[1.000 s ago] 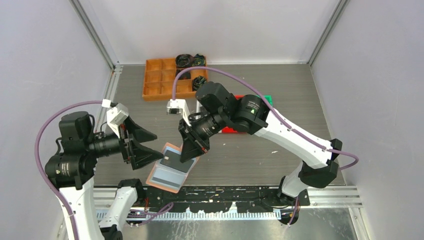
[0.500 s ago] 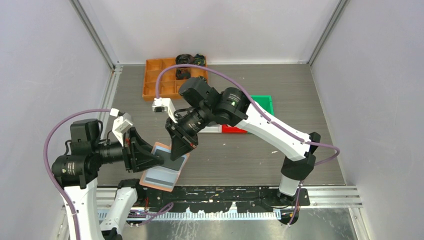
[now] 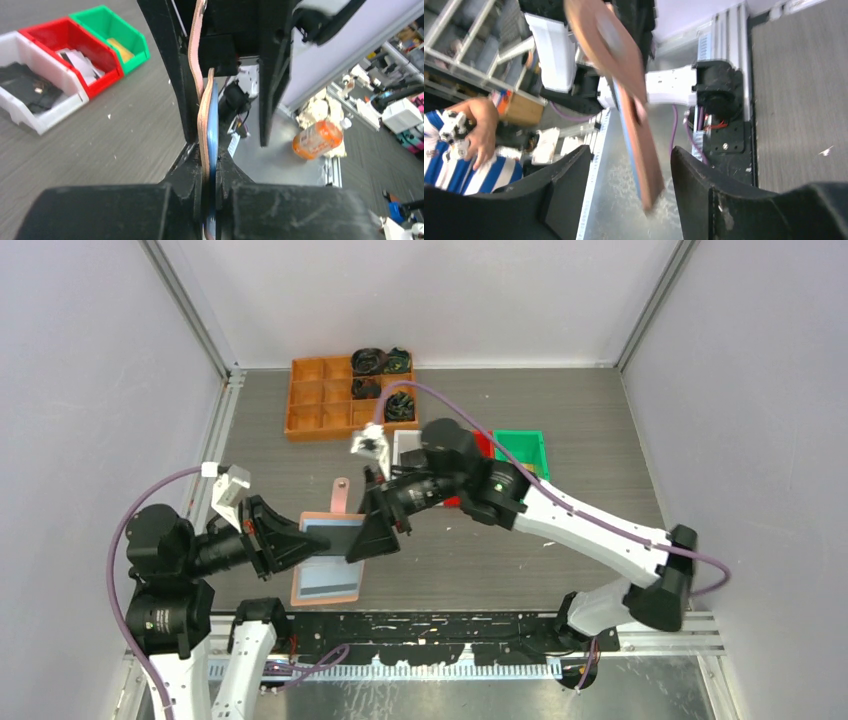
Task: Take the credit cards out of the card holder
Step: Remove the credit card from the card holder.
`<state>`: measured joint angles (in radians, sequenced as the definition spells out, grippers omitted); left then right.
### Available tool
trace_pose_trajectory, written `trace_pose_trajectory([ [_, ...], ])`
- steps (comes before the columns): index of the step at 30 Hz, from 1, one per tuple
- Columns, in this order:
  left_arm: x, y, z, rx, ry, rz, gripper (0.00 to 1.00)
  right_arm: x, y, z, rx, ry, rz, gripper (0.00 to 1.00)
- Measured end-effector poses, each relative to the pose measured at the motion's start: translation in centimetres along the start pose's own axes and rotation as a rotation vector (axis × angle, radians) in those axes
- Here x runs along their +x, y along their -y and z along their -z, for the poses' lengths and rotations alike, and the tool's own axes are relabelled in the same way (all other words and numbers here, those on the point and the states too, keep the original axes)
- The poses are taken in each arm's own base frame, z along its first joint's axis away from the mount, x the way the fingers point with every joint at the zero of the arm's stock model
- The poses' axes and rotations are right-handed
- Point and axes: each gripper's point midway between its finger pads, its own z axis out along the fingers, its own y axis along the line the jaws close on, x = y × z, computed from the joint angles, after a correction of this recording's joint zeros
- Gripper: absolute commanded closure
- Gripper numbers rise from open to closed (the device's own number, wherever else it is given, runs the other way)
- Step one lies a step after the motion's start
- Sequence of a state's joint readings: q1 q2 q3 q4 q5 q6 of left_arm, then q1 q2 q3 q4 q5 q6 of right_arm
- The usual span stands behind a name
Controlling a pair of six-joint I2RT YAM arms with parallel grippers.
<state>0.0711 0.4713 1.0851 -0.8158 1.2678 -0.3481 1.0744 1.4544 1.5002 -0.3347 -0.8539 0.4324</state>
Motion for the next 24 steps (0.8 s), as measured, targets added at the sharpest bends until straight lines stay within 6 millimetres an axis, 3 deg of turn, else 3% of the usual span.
trace_pose_trajectory([
  [6,-4.1,-0.3,-0.6,-0.027,0.106,0.079,1.0,-3.3,0.4,4.0,-0.034,0.336,-0.006,0.42],
  [10,-5.7,-0.4,-0.8,-0.026,0.15,0.144,1.0,-4.8,-0.9,4.5,-0.098,0.467,0.009,0.61],
  [15,-6.7,0.2,-0.8,-0.016,0.181,0.162,0.99,-5.8,-0.7,4.6,-0.139,0.558,-0.045,0.82],
  [16,-6.8,0.2,-0.8,-0.016,0.184,0.166,0.93,-6.0,-0.6,4.6,-0.141,0.567,-0.053,0.85],
  [17,-6.8,0.3,-0.8,-0.015,0.186,0.17,0.77,-6.1,-0.5,4.6,-0.141,0.571,-0.06,0.89],
  [20,-6.6,0.2,-0.7,-0.017,0.191,0.165,0.06,-6.0,-0.2,4.4,-0.121,0.558,-0.067,0.99],
  [21,-6.4,0.2,-0.7,-0.019,0.189,0.166,0.01,-6.0,0.0,4.3,-0.105,0.548,-0.069,0.99],
  [24,-5.6,-0.1,-0.8,-0.024,0.163,0.198,0.0,-6.0,0.6,4.1,-0.021,0.474,-0.08,0.99],
])
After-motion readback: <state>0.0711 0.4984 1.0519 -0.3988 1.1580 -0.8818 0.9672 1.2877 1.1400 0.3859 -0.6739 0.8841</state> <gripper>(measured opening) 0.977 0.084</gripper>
